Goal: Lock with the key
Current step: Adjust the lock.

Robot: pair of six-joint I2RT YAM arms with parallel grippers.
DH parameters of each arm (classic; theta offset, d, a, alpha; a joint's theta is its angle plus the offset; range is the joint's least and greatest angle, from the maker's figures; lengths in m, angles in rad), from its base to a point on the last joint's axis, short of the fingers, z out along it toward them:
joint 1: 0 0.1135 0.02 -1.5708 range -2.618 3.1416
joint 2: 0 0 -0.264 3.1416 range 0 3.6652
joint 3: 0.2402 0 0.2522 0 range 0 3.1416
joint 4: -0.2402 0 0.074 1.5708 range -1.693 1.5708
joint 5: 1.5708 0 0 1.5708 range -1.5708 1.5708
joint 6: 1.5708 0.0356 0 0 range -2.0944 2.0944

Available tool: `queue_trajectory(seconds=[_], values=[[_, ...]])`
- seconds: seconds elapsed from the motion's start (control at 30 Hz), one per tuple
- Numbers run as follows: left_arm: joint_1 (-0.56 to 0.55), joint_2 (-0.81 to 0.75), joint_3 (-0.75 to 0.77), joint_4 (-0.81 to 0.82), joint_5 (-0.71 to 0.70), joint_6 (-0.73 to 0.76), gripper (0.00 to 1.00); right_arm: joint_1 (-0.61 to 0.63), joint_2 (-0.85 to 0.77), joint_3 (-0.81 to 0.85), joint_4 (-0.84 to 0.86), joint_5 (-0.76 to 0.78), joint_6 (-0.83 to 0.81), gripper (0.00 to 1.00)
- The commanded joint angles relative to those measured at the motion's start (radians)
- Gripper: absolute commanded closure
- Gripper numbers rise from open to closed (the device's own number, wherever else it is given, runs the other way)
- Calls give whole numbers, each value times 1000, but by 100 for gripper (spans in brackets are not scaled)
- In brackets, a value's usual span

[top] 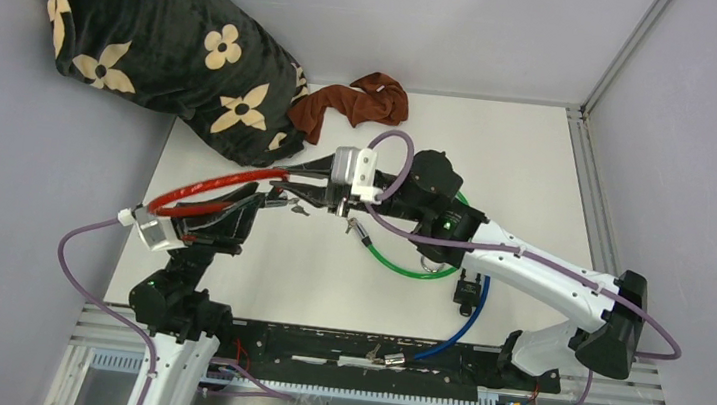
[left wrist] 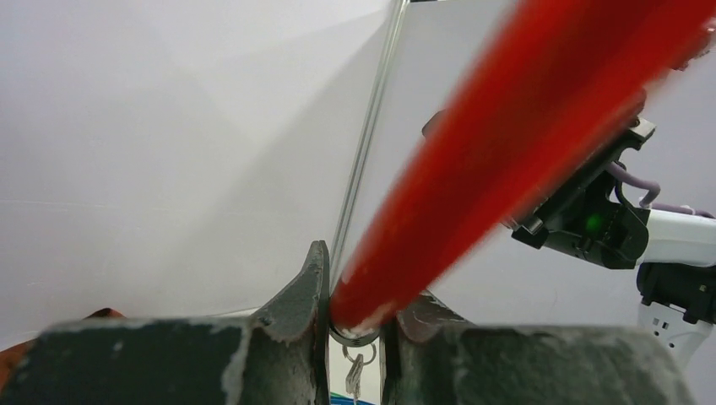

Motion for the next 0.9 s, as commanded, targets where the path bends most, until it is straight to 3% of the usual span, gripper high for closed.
queue_trajectory(seconds=[0.0,0.07,0.3,0.47,0.5,0.57,0.63,0.77,0.87], values=[[6,-12,-1,7,9,41,98,-1,18,41,85,23,101,90],[5,-18,-4,-29,15,60,98,-7,0,34,118,44,125,100],[6,-40,-37,-94,11,105,98,-33,-59,-13,269,29,242,100],[5,-36,-37,-94,5,114,98,-36,-82,-29,254,23,227,100],[5,-36,-35,-90,3,114,98,-37,-84,-38,238,18,210,95],[4,-35,-28,-67,-6,114,98,-54,-76,-39,178,-46,188,60],[6,-33,-21,-35,-18,109,98,-72,-63,-28,97,-116,172,43],[4,-30,-8,10,-32,81,98,-111,-73,-99,-3,-181,99,32],[6,-31,-6,19,-28,60,98,-139,-63,-157,-27,-214,79,30]])
